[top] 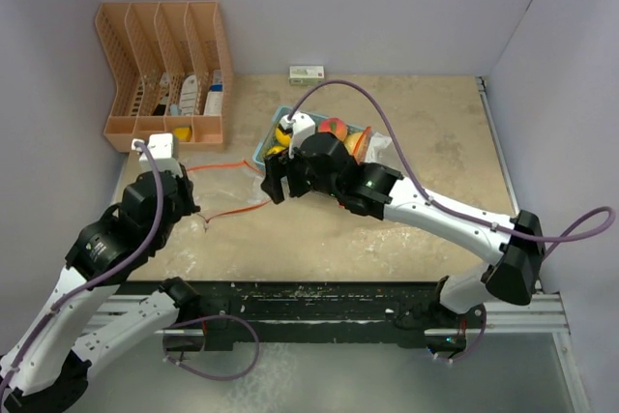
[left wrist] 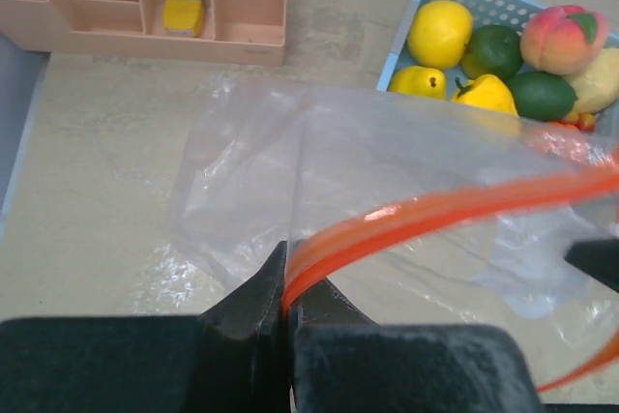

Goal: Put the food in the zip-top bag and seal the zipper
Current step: Open the zipper of the food storage bag, then pick up the fake fruit from the bin.

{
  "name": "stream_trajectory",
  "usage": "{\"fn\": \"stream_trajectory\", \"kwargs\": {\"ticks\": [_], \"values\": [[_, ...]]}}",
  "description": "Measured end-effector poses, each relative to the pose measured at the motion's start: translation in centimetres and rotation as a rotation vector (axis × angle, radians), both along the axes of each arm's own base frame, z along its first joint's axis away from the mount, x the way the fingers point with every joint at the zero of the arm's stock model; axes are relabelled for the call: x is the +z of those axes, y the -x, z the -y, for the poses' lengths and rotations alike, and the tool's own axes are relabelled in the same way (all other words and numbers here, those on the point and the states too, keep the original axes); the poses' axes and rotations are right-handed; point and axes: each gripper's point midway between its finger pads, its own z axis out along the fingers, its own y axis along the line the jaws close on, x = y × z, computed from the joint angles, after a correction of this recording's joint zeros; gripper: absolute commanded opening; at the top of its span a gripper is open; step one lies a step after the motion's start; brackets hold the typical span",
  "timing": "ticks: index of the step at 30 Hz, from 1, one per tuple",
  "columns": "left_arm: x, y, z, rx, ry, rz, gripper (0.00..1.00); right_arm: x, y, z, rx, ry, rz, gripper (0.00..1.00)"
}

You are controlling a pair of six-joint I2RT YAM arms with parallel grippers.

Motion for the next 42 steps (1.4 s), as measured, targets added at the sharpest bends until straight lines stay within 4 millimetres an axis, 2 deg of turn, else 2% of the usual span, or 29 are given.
{"fn": "stream_trajectory", "kwargs": {"ticks": [1, 5, 9, 12, 15, 17, 19, 23, 25, 27, 30, 33, 42], "values": [[-0.1, 0.1, -0.3, 0.014, -0.007, 0.000, 0.00, 0.2, 0.7, -0.3, 0.070, -0.014, 0.007, 1.00], [-1.5, -0.2, -1.0, 0.060, -0.041, -0.023, 0.00, 2.3, 3.4, -0.6, 0.246, -0.080, 0.047, 0.99], [-4.1, -1.0, -1.2, 0.109, -0.109, -0.093, 0.00, 5.3, 5.6, 0.5, 0.325, -0.160, 0.096, 0.99], [-5.7, -1.4, -1.5, 0.159, -0.156, -0.146, 0.00, 7.3, 6.1, 2.0, 0.310, -0.196, 0.132, 1.00], [-6.5, -1.5, -2.2, 0.217, -0.186, -0.168, 0.00, 7.8, 5.1, 3.5, 0.221, -0.186, 0.148, 0.99], [-6.4, -1.2, -3.0, 0.260, -0.199, -0.162, 0.00, 6.9, 3.6, 4.5, 0.133, -0.146, 0.134, 0.99], [-6.2, -1.1, -3.6, 0.290, -0.206, -0.151, 0.00, 5.4, 1.0, 5.6, 0.025, -0.093, 0.101, 1.00], [-6.1, -1.2, -3.9, 0.336, -0.192, -0.137, 0.00, 1.1, -7.1, 9.7, -0.230, -0.002, 0.019, 0.99], [-6.6, -1.5, -3.6, 0.354, -0.171, -0.140, 0.00, -1.8, -10.6, 11.9, -0.343, 0.060, -0.020, 1.00], [-7.6, -2.1, -3.0, 0.365, -0.148, -0.142, 0.00, -4.5, -13.1, 13.2, -0.418, 0.127, -0.054, 0.99], [-9.9, -2.9, -2.0, 0.363, -0.139, -0.163, 0.00, -6.7, -15.7, 12.9, -0.453, 0.212, -0.071, 1.00], [-11.5, -3.5, -1.1, 0.345, -0.125, -0.183, 0.00, -7.4, -18.1, 11.8, -0.467, 0.258, -0.046, 0.99], [-11.6, -4.9, 1.0, 0.299, -0.018, -0.138, 0.00, -10.2, -21.4, 12.1, -0.531, 0.372, -0.018, 0.99]]}}
